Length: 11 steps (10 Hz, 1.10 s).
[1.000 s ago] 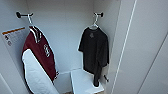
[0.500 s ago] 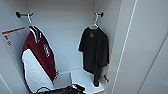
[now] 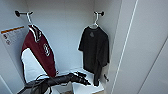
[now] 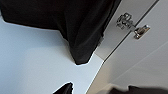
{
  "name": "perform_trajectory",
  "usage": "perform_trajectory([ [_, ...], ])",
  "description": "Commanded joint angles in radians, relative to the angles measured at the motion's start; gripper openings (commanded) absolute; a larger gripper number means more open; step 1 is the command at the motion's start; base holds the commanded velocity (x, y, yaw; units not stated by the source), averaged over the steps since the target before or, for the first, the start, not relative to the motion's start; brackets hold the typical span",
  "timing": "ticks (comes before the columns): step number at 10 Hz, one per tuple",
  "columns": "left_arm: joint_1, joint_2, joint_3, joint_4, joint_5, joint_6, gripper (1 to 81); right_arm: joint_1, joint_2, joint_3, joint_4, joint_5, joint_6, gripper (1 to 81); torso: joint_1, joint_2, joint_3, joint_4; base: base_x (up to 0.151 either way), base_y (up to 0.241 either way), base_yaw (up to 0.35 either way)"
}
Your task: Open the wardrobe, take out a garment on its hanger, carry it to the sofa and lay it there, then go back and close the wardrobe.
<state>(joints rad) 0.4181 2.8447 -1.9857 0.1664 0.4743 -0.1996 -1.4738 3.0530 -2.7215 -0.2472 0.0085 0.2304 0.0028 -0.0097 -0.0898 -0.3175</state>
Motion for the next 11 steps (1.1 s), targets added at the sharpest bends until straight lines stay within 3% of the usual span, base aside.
perform_trajectory([
  [1,-0.287,0.003,0.021,-0.010,0.038,-0.070,81.1,0.049,0.003,-0.001,0.009,-0.047,0.003,81.1,0.000,0.000,-0.043,0.000,0.000,0.000,0.000],
  [2,-0.333,0.012,0.019,-0.010,0.040,-0.092,81.1,0.051,0.003,0.000,0.011,-0.047,0.003,81.1,0.000,0.000,-0.017,0.000,0.000,0.000,0.000],
  [11,-0.655,0.085,-0.050,-0.010,0.034,-0.366,81.1,0.051,0.005,-0.001,0.028,-0.047,0.003,81.1,0.001,0.002,-0.030,0.000,0.000,0.000,0.000],
])
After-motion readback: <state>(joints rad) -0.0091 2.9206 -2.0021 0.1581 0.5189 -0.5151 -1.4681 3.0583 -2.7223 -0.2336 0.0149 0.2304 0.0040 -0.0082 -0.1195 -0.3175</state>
